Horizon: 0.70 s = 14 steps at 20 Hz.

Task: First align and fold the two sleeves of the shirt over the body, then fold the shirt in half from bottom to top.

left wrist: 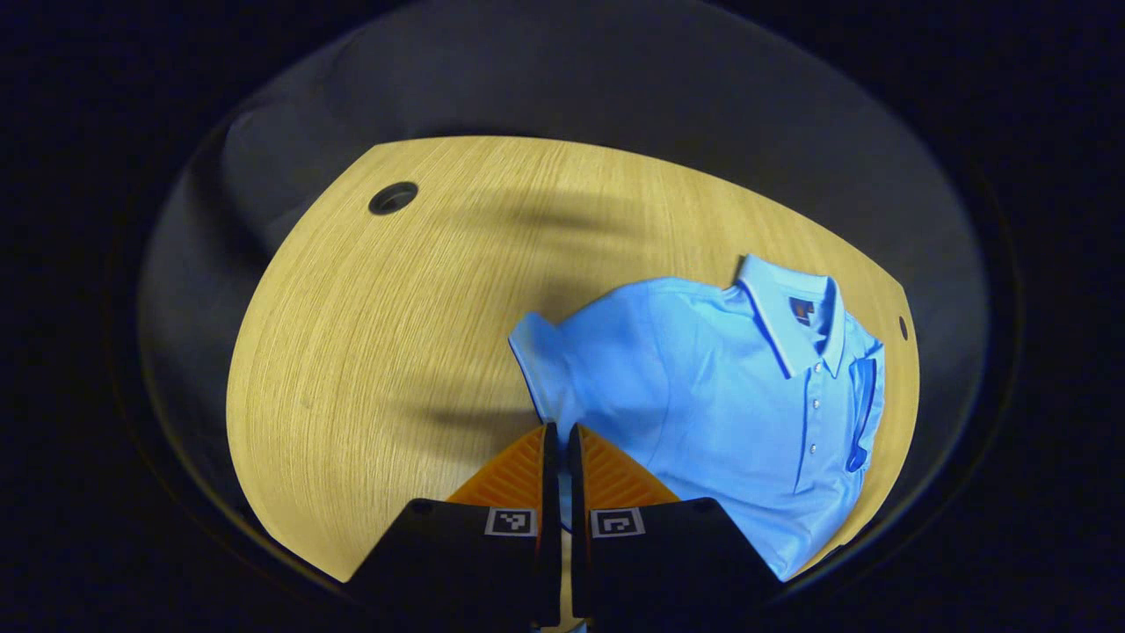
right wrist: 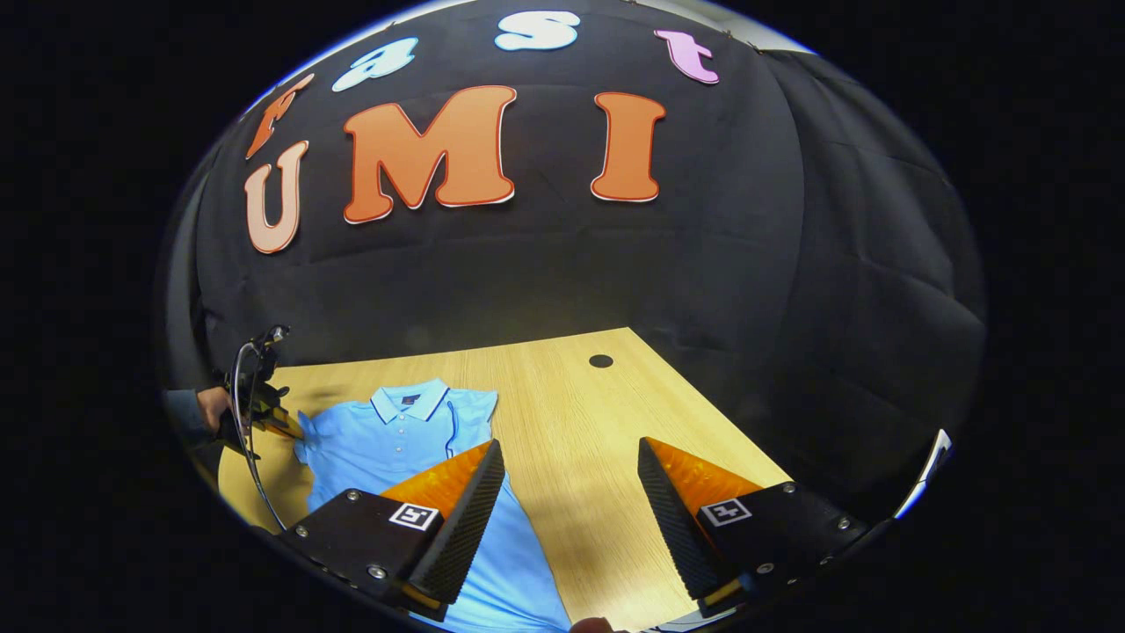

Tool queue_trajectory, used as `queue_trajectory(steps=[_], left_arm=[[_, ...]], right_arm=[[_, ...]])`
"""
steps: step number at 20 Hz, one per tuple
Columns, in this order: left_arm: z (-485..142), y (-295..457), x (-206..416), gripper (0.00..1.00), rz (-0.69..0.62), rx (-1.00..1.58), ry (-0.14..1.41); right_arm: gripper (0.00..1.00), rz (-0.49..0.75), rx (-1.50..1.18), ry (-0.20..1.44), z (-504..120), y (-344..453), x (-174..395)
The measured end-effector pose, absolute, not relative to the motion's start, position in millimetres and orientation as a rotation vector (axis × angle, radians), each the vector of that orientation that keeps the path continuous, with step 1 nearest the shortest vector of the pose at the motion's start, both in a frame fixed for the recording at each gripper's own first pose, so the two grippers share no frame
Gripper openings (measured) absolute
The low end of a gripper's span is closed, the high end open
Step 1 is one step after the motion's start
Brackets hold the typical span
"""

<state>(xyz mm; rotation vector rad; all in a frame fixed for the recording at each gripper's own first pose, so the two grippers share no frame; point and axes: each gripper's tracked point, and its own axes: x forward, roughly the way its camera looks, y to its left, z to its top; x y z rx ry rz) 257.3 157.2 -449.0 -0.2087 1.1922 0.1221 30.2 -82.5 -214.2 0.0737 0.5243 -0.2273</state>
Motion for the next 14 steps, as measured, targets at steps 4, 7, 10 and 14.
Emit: queue_trajectory(steps=[4, 7, 10, 14], left_arm=[[-428.3, 129.3, 272.3, 0.10, 0.017, -0.152, 1.142], [-420.5, 107.7, 282.2, 0.10, -0.050, -0.113, 1.120], [-420.1, 86.3, 286.5, 0.09, -0.098, -0.083, 1.133], [-407.5, 31.1, 284.6, 0.14, -0.268, -0.195, 1.111]], right_arm=[[0.93, -0.235, 0.103, 0.549, -220.9, -77.7, 21.1], [0.94, -0.236, 0.112, 0.567, -222.7, -73.2, 12.9], [0.94, -0.246, 0.106, 0.579, -221.9, -71.5, 1.5], [0.95, -0.248, 0.102, 0.602, -225.4, -69.0, -7.3]])
